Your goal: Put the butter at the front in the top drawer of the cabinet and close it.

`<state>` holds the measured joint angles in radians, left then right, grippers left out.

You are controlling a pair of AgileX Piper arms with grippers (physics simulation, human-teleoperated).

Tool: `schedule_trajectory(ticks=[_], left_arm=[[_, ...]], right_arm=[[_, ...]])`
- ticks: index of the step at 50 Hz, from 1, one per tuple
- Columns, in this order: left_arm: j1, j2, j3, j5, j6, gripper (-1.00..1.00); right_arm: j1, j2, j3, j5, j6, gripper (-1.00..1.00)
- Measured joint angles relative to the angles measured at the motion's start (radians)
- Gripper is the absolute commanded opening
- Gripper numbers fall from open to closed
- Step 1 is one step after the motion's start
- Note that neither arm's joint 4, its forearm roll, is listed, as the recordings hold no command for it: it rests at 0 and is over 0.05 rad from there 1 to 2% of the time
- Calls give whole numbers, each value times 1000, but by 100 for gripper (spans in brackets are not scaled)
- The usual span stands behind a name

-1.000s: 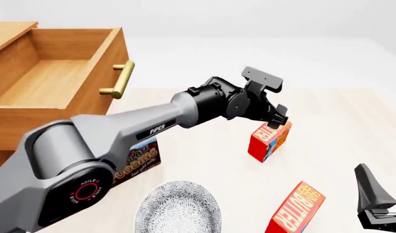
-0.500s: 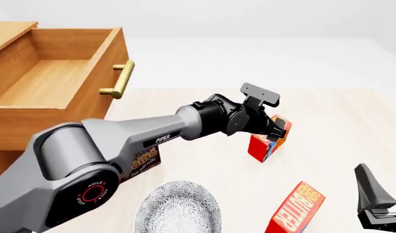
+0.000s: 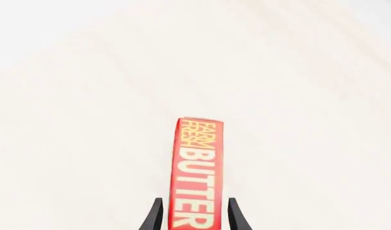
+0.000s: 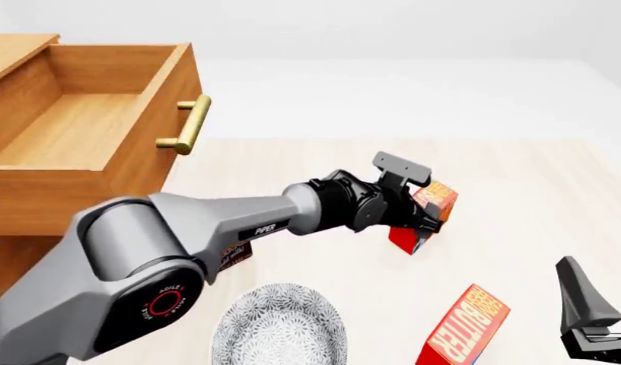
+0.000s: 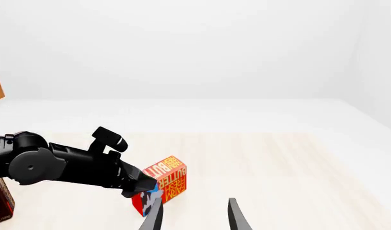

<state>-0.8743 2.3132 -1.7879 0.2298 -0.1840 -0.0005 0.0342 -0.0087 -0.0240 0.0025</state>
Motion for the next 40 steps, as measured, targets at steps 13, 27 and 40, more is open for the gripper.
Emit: schedule_trajectory(ticks=[13,27,40], left_arm=[[-1,21,17,-32,-15,100],[-9,48,24,-59,-38,100],[-9,82,14,-71,-54,100]], right_arm=[[0,0,0,0,0,100],[0,0,0,0,0,100],[0,0,0,0,0,100]])
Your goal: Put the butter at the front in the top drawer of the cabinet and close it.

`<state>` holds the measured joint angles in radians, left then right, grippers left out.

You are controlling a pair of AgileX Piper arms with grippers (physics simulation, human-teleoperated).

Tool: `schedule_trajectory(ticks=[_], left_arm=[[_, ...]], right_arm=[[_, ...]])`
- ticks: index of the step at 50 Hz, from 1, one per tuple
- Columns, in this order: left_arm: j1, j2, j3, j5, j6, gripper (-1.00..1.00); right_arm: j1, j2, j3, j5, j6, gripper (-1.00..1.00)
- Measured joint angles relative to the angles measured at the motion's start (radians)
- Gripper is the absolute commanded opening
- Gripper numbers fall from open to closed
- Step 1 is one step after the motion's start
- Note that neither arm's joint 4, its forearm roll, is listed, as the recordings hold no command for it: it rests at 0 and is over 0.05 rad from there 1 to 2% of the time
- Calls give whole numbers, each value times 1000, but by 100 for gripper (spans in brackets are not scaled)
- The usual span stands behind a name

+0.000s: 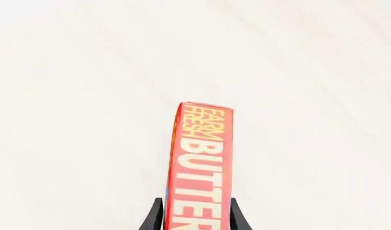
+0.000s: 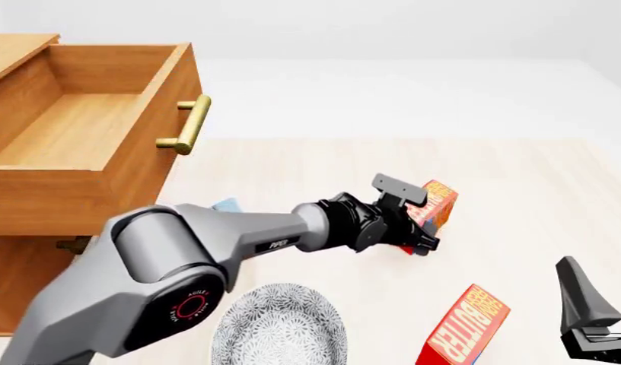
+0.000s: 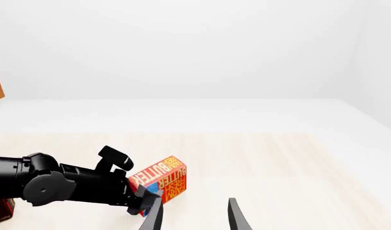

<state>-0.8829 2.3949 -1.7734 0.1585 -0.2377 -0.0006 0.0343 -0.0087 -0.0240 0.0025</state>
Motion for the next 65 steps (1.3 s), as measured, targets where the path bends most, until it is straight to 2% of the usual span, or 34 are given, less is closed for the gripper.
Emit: schedule_trajectory(ticks=[13,14,29,54,65], left_arm=[[0,33,-23,1,-17,100],[0,35,-26,2,-18,-100],[-1,25,-17,15,-25,-100],[-9,-162,121,43,21,-100],[-21,-274,196,69,18,-100]], right_arm=[[0,0,0,0,0,100],[0,0,0,0,0,100],[0,0,0,0,0,100],[0,0,0,0,0,100],[0,0,0,0,0,100]])
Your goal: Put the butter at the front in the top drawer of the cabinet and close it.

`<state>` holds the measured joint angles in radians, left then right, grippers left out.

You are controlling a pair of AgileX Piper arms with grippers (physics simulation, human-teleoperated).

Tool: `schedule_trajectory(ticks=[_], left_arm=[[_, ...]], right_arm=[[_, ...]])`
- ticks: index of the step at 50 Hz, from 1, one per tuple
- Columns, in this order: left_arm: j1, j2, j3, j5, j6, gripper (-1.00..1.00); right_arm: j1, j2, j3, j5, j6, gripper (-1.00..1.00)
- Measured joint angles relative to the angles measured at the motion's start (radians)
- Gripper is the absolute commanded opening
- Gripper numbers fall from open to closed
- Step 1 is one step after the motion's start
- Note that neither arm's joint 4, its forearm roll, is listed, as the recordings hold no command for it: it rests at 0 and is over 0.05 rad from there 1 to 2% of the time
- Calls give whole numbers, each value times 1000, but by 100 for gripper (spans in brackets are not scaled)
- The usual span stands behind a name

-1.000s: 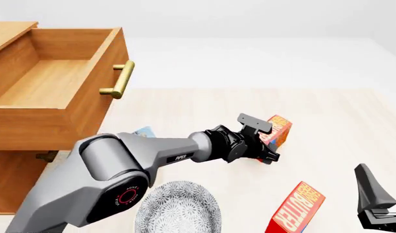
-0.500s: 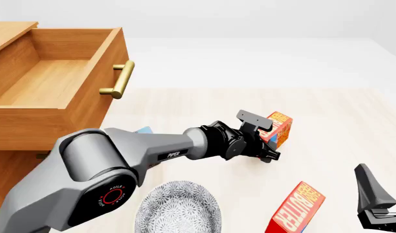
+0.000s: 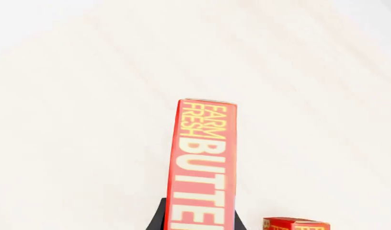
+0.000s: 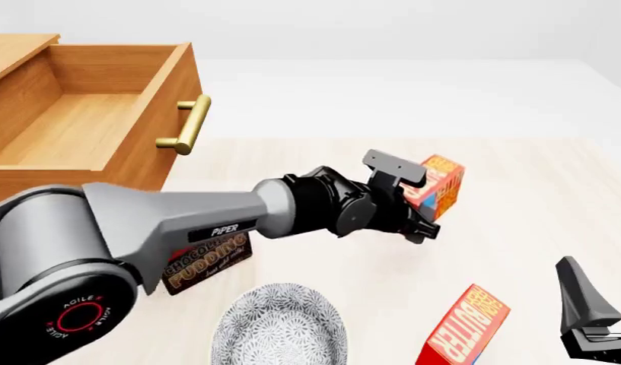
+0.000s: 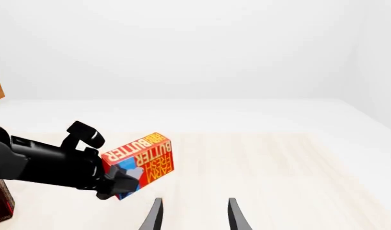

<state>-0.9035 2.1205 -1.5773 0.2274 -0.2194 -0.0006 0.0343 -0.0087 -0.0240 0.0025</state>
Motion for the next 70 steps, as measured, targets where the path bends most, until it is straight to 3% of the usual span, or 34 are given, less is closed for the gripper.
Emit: schedule_trajectory(ticks=[22,35,70], left_arm=[[14,-259,149,102,-11,-100],[65,-411,200,204,-15,-100],[277,-654,177,467,17,-100]], right_arm=[[0,0,0,0,0,100],[0,0,0,0,0,100],[0,0,0,0,0,100]])
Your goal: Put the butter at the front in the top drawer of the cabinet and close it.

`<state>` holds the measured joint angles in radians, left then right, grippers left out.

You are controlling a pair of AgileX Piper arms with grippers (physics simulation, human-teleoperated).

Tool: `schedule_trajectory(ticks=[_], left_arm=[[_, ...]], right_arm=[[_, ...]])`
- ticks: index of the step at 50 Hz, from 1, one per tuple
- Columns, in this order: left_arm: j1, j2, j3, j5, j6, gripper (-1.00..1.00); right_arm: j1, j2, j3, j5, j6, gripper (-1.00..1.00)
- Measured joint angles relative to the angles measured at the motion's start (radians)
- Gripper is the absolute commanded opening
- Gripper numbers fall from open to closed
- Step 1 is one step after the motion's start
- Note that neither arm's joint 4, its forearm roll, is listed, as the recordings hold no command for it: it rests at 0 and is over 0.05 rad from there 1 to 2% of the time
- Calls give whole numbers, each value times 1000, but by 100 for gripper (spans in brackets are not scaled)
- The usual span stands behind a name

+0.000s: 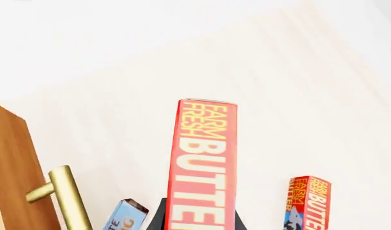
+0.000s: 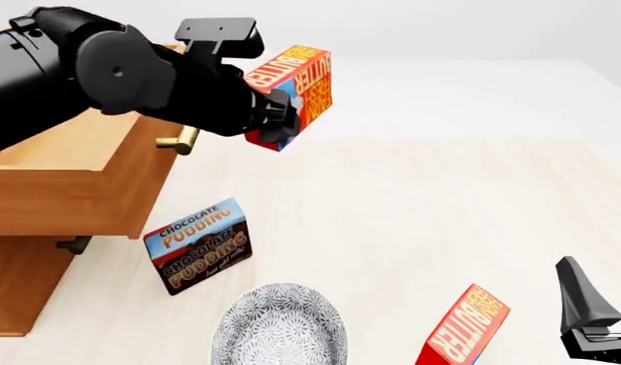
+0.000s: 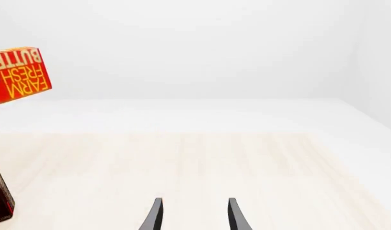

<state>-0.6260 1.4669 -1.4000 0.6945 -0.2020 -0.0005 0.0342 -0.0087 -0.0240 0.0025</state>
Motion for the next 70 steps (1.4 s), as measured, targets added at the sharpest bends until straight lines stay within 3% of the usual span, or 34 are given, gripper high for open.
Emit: schedule_trajectory(ticks=[38,70], left_arm=[[212,-119,-139,243,130,-100],[374,-231,-101,293,142,-100]], right_arm=[[0,0,0,0,0,100],[0,-3,0,2,0,100]])
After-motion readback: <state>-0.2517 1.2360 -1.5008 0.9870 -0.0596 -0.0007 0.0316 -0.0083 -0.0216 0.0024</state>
